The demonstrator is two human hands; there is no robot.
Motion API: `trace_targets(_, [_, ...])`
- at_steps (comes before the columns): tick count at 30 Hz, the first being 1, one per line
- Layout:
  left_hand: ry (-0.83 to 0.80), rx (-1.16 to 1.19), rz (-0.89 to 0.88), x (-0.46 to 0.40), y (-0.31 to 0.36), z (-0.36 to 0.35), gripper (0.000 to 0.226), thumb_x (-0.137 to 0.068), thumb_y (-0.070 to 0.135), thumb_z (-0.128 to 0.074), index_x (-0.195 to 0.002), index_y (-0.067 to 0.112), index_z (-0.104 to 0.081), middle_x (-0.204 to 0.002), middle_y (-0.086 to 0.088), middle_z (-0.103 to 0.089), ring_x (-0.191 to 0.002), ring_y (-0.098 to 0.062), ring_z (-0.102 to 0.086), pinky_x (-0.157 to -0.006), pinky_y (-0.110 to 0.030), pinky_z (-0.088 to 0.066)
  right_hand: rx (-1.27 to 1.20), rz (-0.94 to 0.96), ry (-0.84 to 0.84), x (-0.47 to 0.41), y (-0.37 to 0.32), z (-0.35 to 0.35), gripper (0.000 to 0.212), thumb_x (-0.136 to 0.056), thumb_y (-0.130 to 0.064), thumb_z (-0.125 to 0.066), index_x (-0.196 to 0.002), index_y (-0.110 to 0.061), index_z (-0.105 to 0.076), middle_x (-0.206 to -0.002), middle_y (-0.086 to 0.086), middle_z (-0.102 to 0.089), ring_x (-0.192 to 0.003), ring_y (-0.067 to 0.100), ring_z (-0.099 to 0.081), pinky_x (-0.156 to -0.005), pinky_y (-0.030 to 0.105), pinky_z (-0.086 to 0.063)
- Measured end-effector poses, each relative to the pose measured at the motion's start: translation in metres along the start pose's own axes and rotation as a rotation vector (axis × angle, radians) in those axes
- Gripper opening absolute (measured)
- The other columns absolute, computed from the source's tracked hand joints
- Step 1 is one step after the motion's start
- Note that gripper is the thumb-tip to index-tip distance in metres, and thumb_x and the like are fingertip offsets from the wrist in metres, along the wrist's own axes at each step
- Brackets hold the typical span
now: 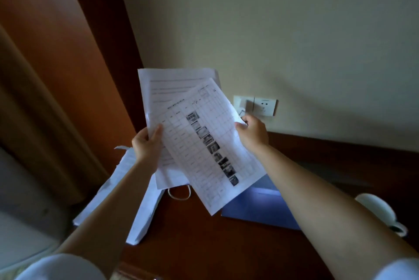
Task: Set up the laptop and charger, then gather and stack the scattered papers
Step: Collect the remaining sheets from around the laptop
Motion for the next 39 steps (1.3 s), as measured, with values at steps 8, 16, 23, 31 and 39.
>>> trace_targets(8, [-0.034,-0.084,0.109,-0.009,-0.065,0.082,0.033,-0.096,0.028,-0.053,-0.068,0.009,-0.051,-0.072,-0.005,-0.050,-0.066,-0.017,-0.048,-0.060,-0.033,-0.044,0.022,-0.096,0.079,0.047,-0.023,-0.063,0.010,-0.093,-0.016,-0.046,-0.093,-0.013,-0.055,-0.087,0.002,-0.052,-0.079,0.023,-0.048,-0.066,0.028,-0.034])
trace_targets(16, [-0.175,-0.048,0.373,0.007,-0.113,0.126,0.026,-0.098,0.025,-0.049,-0.076,0.015,-0.057,-0.071,-0.005,-0.057,-0.065,-0.020,-0.056,-0.056,-0.029,-0.051,0.014,-0.208,-0.079,0.120,-0.014,-0.131,0.014,-0.087,-0.010,-0.048,-0.074,-0.014,-0.049,-0.064,-0.002,-0.045,-0.058,0.020,-0.043,-0.050,0.029,-0.026])
trace_targets(23, [-0.304,-0.027,0.498,0.018,-0.152,0.152,0.028,-0.100,0.022,-0.044,-0.080,0.009,-0.058,-0.076,-0.012,-0.059,-0.073,-0.028,-0.060,-0.059,-0.032,-0.053,-0.208,-0.619,-0.161,0.174,0.002,-0.178,0.023,-0.096,-0.019,-0.042,-0.111,-0.004,-0.051,-0.094,0.008,-0.049,-0.067,0.013,-0.043,-0.053,0.026,-0.032])
trace_targets(31, [-0.360,0.002,0.359,0.024,-0.141,0.147,0.025,-0.095,0.040,-0.051,-0.097,0.015,-0.052,-0.090,-0.004,-0.058,-0.085,-0.024,-0.059,-0.061,-0.030,-0.051,-0.344,-0.424,0.115,0.177,-0.011,-0.176,0.041,-0.098,-0.017,-0.045,-0.138,-0.015,-0.039,-0.122,-0.003,-0.049,-0.100,0.012,-0.048,-0.081,0.029,-0.040])
trace_targets(39, [-0.409,0.039,0.093,0.021,-0.116,0.138,0.066,-0.089,0.037,-0.063,-0.143,0.016,-0.031,-0.140,-0.004,-0.046,-0.125,-0.021,-0.048,-0.102,-0.046,-0.044,-0.529,-0.236,0.215,0.166,-0.029,-0.143,0.034,-0.080,0.001,-0.057,-0.107,-0.020,-0.058,-0.097,-0.003,-0.065,-0.075,0.010,-0.060,-0.058,0.021,-0.046])
Point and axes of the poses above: each hand's wrist, its own x-axis away from the middle knuckle, its own z-axis out of the back of the hand, y = z × x, the point moved 1 cm from there along -x, towards the middle knuckle
